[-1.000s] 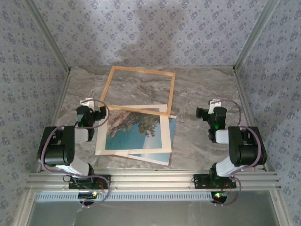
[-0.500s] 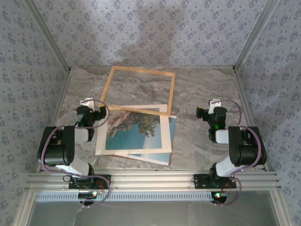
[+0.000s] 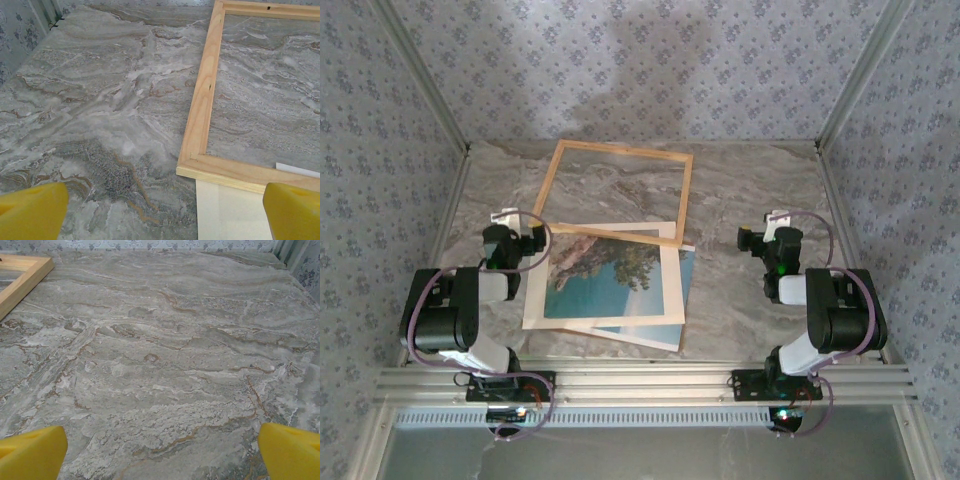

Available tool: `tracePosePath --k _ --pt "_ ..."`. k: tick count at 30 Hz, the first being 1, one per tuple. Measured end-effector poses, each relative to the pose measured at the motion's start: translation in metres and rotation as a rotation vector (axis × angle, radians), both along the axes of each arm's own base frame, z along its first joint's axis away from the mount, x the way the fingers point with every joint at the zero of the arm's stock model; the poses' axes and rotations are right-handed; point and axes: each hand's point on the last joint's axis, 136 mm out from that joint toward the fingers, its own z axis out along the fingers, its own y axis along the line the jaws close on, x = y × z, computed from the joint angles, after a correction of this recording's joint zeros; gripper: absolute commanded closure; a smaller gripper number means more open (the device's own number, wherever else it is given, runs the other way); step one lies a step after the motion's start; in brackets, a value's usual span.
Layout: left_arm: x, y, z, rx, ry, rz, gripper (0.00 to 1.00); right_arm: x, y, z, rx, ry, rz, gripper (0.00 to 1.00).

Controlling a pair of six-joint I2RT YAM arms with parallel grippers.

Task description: Put the photo into the frame

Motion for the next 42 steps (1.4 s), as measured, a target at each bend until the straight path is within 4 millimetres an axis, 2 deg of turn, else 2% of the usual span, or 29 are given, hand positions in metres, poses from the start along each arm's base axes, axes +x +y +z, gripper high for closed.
tracePosePath --k 8,11,14,17,19,21,24,26,29,34,37,42 --pt "-0.001 0.003 0.001 -0.003 0.001 0.019 0.00 -0.003 -0.002 0.002 -0.012 0.018 -0.022 0.00" --pt "-0.009 0.012 0.017 -0.004 -0.010 0.078 0.00 -0.005 -0.002 0.029 -0.027 -0.010 -0.039 0.00" --pt "-0.017 0.022 0.050 -0.031 -0.062 0.154 0.00 -0.002 0.008 0.066 -0.015 -0.084 -0.008 0.00" --pt "-0.020 0.025 0.084 -0.099 -0.122 0.189 0.00 0.006 0.041 0.092 -0.010 -0.106 0.102 0.00" --pt "-0.022 0.020 0.098 -0.170 -0.144 0.176 0.00 0.014 0.092 0.101 -0.042 -0.071 0.261 0.01" --pt "-0.024 0.010 0.101 -0.251 -0.140 0.149 0.00 0.017 0.144 0.104 -0.084 -0.033 0.424 0.03" --pt "-0.027 -0.005 0.093 -0.358 -0.090 0.114 0.00 0.014 0.220 0.095 -0.150 0.062 0.681 0.08" --pt "-0.029 -0.015 0.086 -0.405 -0.046 0.094 0.00 0.011 0.257 0.082 -0.193 0.133 0.808 0.12" --pt "-0.033 -0.030 0.078 -0.439 0.011 0.063 0.00 0.009 0.298 0.053 -0.243 0.259 0.949 0.18" --pt "-0.036 -0.040 0.075 -0.450 0.065 0.042 0.00 0.011 0.326 0.009 -0.295 0.452 1.051 0.25" --pt "-0.040 -0.039 0.075 -0.450 0.073 0.045 0.00 0.009 0.333 -0.011 -0.318 0.535 1.082 0.27" --pt "-0.044 -0.039 0.078 -0.449 0.074 0.045 0.00 0.007 0.337 -0.029 -0.339 0.625 1.106 0.31"
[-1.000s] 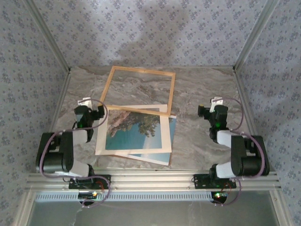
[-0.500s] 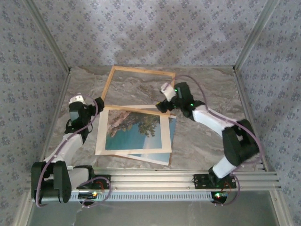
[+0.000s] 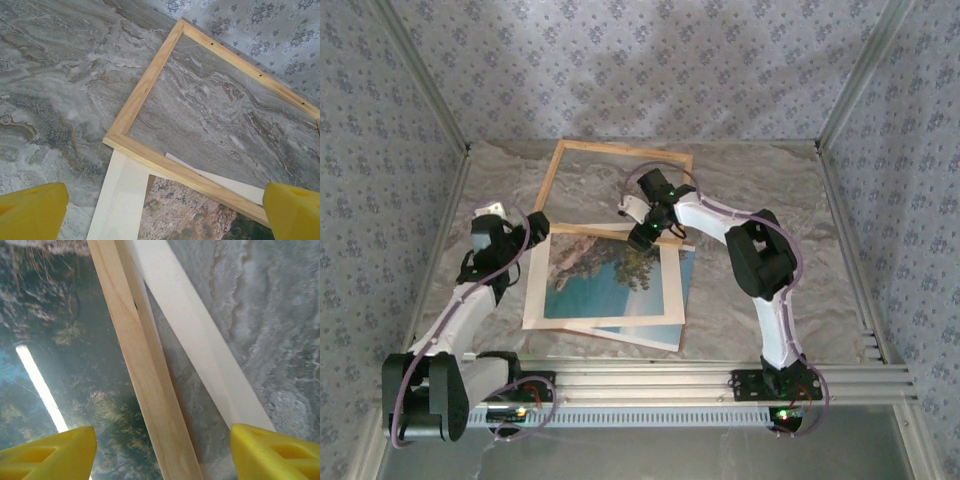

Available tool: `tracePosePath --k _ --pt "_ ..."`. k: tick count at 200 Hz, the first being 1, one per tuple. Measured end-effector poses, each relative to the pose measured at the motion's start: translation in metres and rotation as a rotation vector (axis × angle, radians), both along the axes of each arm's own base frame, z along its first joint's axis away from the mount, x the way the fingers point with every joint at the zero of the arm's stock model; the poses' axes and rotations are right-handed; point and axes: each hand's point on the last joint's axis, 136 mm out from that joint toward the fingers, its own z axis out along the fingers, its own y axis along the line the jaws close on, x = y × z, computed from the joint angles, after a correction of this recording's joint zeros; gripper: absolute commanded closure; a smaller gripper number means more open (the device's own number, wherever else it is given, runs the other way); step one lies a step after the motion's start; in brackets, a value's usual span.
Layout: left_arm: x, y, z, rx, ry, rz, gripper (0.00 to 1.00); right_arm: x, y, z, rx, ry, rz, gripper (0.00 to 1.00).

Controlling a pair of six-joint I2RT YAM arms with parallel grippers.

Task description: Put the photo into the frame

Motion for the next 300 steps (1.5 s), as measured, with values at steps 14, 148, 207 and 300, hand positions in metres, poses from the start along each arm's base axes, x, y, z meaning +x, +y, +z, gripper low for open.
tracePosePath --k 14,148,207,300 --pt "-0.001 0.000 0.000 0.001 0.001 0.002 0.00 -0.001 0.002 -0.005 -0.016 0.019 0.009 0.36" --pt "-0.003 0.001 -0.002 0.002 0.015 0.003 0.00 -0.002 0.002 -0.023 -0.079 0.045 0.075 0.72" --pt "-0.004 0.001 -0.001 0.002 0.013 0.002 0.00 -0.016 -0.005 -0.018 -0.093 -0.001 0.083 0.84" --pt "-0.005 -0.009 0.004 -0.013 0.000 -0.017 0.00 -0.035 -0.112 0.029 -0.095 -0.050 -0.334 0.86"
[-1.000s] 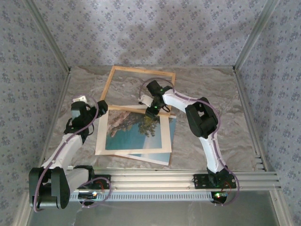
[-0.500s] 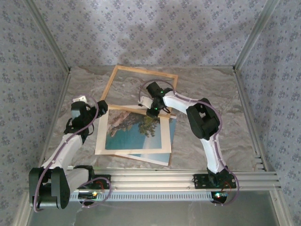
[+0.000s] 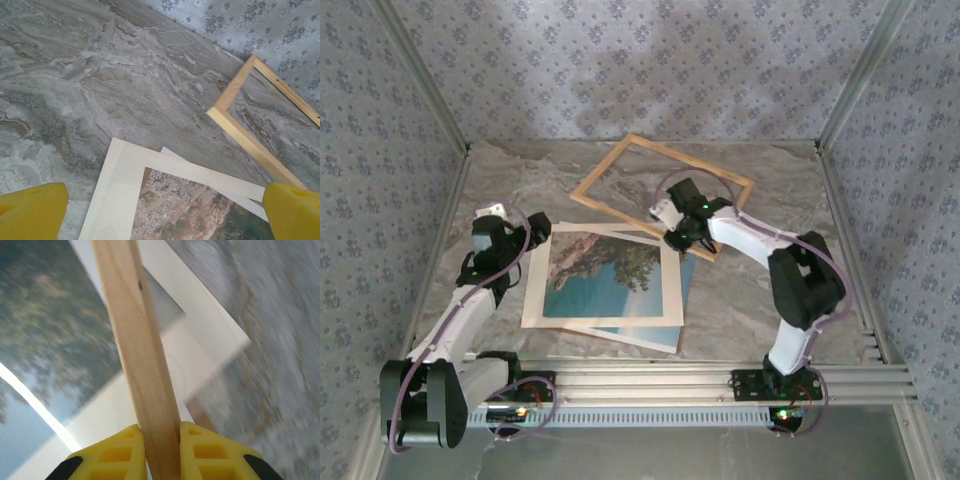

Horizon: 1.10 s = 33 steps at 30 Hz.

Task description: Put the photo into the frame

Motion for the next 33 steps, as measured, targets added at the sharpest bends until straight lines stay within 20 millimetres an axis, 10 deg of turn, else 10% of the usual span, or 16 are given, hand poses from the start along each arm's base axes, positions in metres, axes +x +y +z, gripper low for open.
tracePosePath --k 7,16,25,33 --pt "0.000 -0.015 -0.010 -0.013 0.032 -0.034 0.00 -0.022 -0.086 -0.025 -0.055 0.095 -0.332 0.86" --pt "-0.001 -0.032 -0.028 -0.017 0.089 -0.078 0.00 -0.036 -0.126 -0.042 -0.118 0.112 -0.660 0.85" --pt "0.002 -0.038 -0.031 -0.019 0.117 -0.089 0.00 -0.052 -0.102 -0.050 -0.115 0.139 -0.677 0.77" --pt "-0.010 -0.037 -0.042 -0.031 0.216 -0.076 0.00 -0.050 -0.082 -0.048 -0.101 0.170 -0.629 0.34"
